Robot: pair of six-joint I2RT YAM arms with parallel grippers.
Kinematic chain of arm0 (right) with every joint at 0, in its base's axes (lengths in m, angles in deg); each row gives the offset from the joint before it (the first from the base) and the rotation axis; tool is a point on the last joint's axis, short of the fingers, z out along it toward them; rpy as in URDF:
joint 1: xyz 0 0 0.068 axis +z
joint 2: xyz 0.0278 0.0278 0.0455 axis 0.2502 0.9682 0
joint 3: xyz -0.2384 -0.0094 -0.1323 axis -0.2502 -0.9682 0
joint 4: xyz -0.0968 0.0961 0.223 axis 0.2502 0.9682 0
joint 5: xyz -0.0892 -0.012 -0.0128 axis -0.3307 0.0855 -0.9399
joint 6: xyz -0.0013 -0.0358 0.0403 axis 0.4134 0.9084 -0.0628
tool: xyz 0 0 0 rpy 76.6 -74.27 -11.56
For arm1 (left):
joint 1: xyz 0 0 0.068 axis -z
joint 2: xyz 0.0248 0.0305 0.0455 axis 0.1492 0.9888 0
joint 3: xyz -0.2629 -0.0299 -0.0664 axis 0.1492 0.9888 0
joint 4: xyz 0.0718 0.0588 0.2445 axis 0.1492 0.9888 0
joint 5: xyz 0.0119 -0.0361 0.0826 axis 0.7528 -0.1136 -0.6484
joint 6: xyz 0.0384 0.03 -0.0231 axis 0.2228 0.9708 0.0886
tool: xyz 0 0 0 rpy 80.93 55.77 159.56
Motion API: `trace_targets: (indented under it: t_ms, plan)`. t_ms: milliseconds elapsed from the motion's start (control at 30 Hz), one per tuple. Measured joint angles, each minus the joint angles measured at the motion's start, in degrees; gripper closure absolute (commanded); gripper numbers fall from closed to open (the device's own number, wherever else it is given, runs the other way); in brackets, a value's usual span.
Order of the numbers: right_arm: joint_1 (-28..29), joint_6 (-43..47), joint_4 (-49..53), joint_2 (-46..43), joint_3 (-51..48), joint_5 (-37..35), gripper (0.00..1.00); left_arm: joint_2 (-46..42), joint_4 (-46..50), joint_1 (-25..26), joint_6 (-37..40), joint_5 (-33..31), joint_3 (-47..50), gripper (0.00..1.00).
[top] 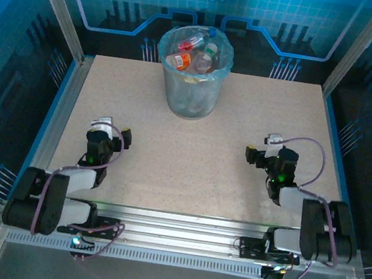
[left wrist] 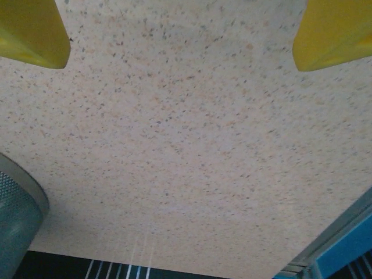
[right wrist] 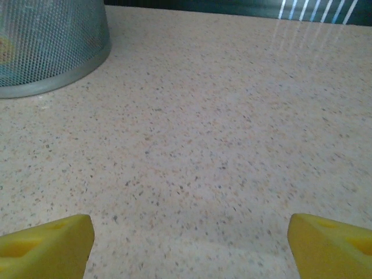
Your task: Put the plastic bottles in the bin
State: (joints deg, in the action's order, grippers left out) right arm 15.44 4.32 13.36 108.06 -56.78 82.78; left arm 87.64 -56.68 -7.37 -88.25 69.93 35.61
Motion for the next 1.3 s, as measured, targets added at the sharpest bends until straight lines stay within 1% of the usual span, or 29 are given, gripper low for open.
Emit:
trace_targets:
  t_ms: [67, 133, 233, 333, 367, 400, 467, 533, 667, 967, 1300]
  plan:
    - [-1.70, -0.50, -5.31, 4.74, -0.31, 2.34, 0.12, 1.95, -2.99, -1.79, 0.70, 4.13, -0.28, 0.01]
    - [-3.10, -1.27, -6.75, 6.99, -0.33, 3.63, 0.11, 4.26, -6.58, -3.48, 0.85, 7.21, -0.70, 0.01]
    - [-3.87, -1.95, -8.35, 7.26, -0.31, 4.79, 0.09, 9.86, -13.92, -5.35, 0.83, 10.88, -0.87, 0.01]
    - [-3.61, -2.38, -8.68, 7.26, 0.07, 3.87, 0.05, 16.81, -20.57, -5.60, 0.85, 13.53, -0.85, 0.01]
    - [-3.10, -2.51, -7.87, 7.26, 0.59, 2.60, 0.01, 17.53, -20.61, -5.60, 0.85, 13.92, -0.83, 0.01]
    - [-2.34, -2.49, -6.80, 7.26, 1.40, 1.03, 0.00, 17.59, -20.55, -5.60, 0.81, 13.90, -0.83, 0.01]
    - [0.24, -2.25, -4.63, 7.54, 3.96, -2.97, 0.00, 17.46, -20.15, -5.62, 0.63, 13.88, -1.68, 0.01]
    - [2.10, -1.84, -3.87, 7.63, 5.64, -5.01, 0.00, 17.40, -18.64, -5.55, 0.66, 13.90, -3.52, 0.01]
    - [2.47, -1.44, -3.04, 7.65, 6.19, -7.58, 0.00, 17.14, -16.04, -5.18, 0.85, 13.90, -6.69, 0.01]
    - [2.47, -1.42, -1.73, 7.65, 6.19, -9.05, 0.00, 17.05, -11.43, -4.44, 2.23, 14.99, -7.89, 0.01]
    - [2.47, -1.42, -1.51, 7.65, 6.19, -9.20, 0.00, 16.98, -9.92, -4.31, 2.58, 15.23, -8.41, 0.01]
